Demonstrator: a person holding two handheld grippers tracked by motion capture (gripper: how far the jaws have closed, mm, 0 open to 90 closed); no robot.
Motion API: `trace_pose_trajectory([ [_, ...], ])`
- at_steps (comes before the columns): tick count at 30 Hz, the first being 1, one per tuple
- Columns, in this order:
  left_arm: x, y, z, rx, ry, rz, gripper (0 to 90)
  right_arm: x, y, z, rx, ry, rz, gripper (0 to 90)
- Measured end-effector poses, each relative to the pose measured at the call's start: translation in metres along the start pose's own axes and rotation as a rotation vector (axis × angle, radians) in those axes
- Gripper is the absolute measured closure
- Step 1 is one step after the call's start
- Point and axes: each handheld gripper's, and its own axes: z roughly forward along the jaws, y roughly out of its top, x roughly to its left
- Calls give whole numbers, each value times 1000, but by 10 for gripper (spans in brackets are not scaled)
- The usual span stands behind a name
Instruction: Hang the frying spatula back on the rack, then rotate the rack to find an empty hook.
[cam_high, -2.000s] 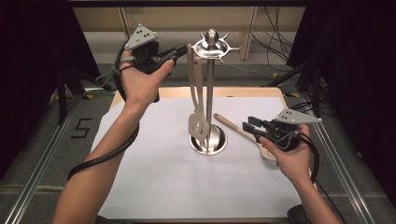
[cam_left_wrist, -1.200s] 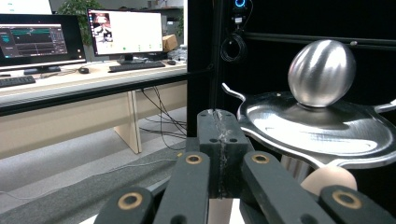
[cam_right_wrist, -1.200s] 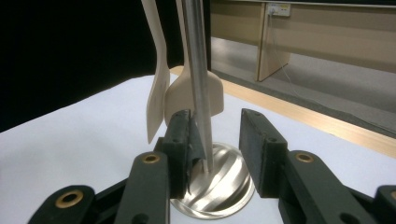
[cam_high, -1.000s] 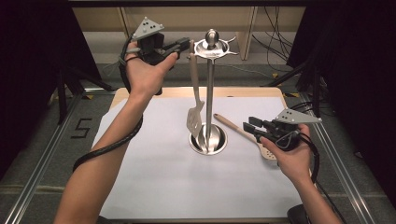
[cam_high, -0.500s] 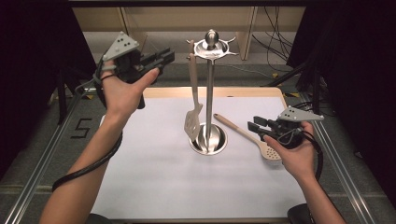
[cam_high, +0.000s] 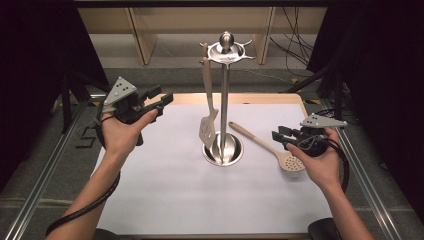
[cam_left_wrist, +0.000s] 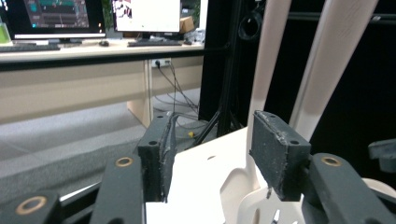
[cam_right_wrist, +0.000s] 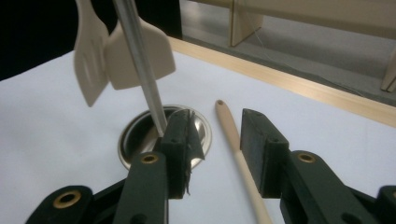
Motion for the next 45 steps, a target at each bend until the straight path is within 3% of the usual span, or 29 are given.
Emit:
trace_pose_trajectory([
  [2, 1, -5, 1, 7, 2, -7, 480, -1, -1, 0, -1, -10, 11, 644],
  [9, 6, -20, -1, 29, -12, -20, 486, -8, -2, -1, 86, -73, 45, 710],
  [11, 7, -22, -3, 35, -3, -29, 485, -11, -3, 2, 79, -91, 24, 724],
  [12, 7, -23, -4, 34, -4, -22, 485, -11, -2, 3, 110, -79, 38, 732],
  [13, 7, -23, -5, 34, -1, -27, 484, -14, -1, 4, 118, -90, 10, 737],
  [14, 6, -24, -6, 35, 2, -30, 485, -13, -2, 6, 132, -84, 30, 741],
  [15, 6, -24, -7, 37, 2, -29, 485, -15, -1, 8, 150, -86, 12, 747],
  [16, 6, -25, -8, 41, 0, -30, 485, -13, -2, 10, 179, -80, 37, 756],
  [21, 6, -26, -8, 38, -1, -36, 485, -22, -5, 21, 247, -86, 4, 775],
  [23, 7, -26, -6, 45, -6, -29, 485, -23, -6, 23, 299, -91, 52, 776],
  [24, 7, -26, -5, 43, -11, -27, 485, -25, -7, 24, 303, -96, 53, 775],
  [25, 8, -27, -4, 42, -12, -22, 485, -27, -8, 24, 323, -99, 49, 771],
  [26, 7, -27, -3, 42, -12, -30, 484, -31, -9, 25, 349, -98, 16, 768],
  [28, 7, -28, -3, 44, -19, -26, 484, -32, -13, 28, 358, -104, 63, 755],
  [29, 7, -28, -3, 45, -20, -26, 483, -34, -13, 27, 410, -102, 57, 747],
  [32, 7, -29, -5, 45, -24, -34, 483, -36, -20, 34, 441, -111, 34, 721],
  [33, 7, -29, -5, 44, -24, -32, 483, -39, -20, 35, 495, -99, 16, 714],
  [36, 9, -30, -8, 42, -20, -27, 483, -40, -25, 41, 571, -106, 25, 701],
  [45, 10, -33, -7, 56, -17, -32, 480, -48, -33, 60, 679, -107, 23, 636],
])
